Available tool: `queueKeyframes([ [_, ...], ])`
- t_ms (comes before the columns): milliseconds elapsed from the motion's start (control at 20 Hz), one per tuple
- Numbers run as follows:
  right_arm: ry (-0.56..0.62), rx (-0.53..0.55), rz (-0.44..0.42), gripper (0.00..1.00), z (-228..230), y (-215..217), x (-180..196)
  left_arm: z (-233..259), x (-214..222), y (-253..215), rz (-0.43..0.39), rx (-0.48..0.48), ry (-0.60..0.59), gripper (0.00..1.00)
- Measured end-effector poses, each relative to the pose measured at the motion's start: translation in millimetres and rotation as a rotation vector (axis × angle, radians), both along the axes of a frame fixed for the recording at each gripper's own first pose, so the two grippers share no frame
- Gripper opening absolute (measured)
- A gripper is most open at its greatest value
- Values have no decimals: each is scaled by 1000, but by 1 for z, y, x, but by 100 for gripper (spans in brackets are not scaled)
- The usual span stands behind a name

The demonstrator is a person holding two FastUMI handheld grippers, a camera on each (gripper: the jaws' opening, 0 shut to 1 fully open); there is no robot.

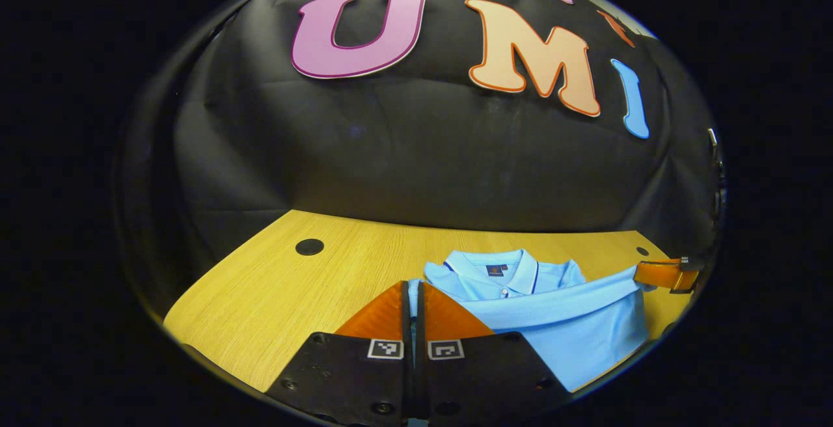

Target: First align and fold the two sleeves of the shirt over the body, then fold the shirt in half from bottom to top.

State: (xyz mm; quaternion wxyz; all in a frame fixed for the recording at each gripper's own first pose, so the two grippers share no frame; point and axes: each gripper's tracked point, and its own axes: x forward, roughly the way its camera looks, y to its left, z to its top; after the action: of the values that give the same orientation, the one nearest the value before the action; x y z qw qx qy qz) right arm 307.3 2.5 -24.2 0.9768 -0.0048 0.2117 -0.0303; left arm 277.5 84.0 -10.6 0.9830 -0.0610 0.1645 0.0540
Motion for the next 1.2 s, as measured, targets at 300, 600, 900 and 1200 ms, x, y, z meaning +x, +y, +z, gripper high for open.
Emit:
queueKeyframes([
  [300,9,10,-98,3,-34,-24,49,-31,53,3,12,62,50,0],
  [600,34,25,-157,4,-56,-32,64,-57,71,-1,14,148,110,2],
  [900,74,-14,-73,96,-55,-27,36,-49,38,1,17,84,160,77],
  [1200,7,18,18,94,-22,3,-19,-9,-22,2,-23,104,94,96],
])
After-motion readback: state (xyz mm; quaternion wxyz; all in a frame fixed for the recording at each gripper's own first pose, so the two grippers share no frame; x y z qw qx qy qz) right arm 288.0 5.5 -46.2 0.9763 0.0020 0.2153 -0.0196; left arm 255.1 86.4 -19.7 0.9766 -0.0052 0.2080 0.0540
